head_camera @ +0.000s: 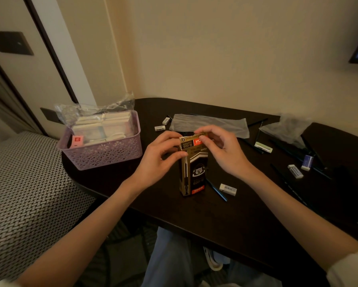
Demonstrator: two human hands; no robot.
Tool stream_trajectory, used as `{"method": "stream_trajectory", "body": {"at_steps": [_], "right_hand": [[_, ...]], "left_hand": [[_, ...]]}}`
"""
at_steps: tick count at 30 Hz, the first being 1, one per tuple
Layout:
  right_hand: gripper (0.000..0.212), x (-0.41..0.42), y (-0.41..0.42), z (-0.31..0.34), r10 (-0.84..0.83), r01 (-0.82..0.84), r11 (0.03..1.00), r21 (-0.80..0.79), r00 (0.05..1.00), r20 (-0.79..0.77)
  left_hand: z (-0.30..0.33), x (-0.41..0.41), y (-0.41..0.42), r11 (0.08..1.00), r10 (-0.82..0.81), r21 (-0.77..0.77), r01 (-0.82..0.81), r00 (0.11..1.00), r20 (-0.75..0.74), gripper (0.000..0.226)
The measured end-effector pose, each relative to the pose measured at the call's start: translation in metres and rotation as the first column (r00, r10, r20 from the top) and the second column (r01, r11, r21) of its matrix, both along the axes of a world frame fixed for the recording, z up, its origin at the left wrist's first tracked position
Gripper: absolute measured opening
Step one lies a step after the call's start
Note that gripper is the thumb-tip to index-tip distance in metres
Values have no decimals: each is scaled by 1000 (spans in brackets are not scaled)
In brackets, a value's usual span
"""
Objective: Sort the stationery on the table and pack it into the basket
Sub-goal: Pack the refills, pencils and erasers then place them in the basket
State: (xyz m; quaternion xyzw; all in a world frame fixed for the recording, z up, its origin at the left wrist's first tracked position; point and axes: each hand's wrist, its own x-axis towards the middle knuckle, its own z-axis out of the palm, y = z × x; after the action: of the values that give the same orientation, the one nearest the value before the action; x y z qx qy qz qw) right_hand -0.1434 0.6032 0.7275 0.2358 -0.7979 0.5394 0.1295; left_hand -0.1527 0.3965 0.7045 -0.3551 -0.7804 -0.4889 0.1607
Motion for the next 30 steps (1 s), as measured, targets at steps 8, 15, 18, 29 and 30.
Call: {"method": "stream_trajectory", "body": {"at_steps": [8, 15, 18, 29, 30], "right_hand": [[21, 3, 1, 0, 7, -7, 1000, -5, 1000, 11], [22, 0, 9, 9, 71, -73, 996, 58, 996, 48], [23, -3, 13, 13, 64, -67, 991, 114, 997, 34], [40, 16, 23, 11, 48, -39, 972, 231, 998, -32], [40, 16, 25, 11, 66, -56, 972, 228, 997, -36]], "left_hand": [[0, 4, 0, 999, 40, 5, -39, 998, -44, 22], [0, 18, 7, 998, 34, 45, -32, 998, -43, 31], [1, 20, 10, 997, -20, 77, 21, 1000, -9, 37], [-8, 14, 29, 985, -130, 150, 80, 924, 360, 74], [-8, 13, 32, 983, -158, 149, 107, 904, 396, 72]]}}
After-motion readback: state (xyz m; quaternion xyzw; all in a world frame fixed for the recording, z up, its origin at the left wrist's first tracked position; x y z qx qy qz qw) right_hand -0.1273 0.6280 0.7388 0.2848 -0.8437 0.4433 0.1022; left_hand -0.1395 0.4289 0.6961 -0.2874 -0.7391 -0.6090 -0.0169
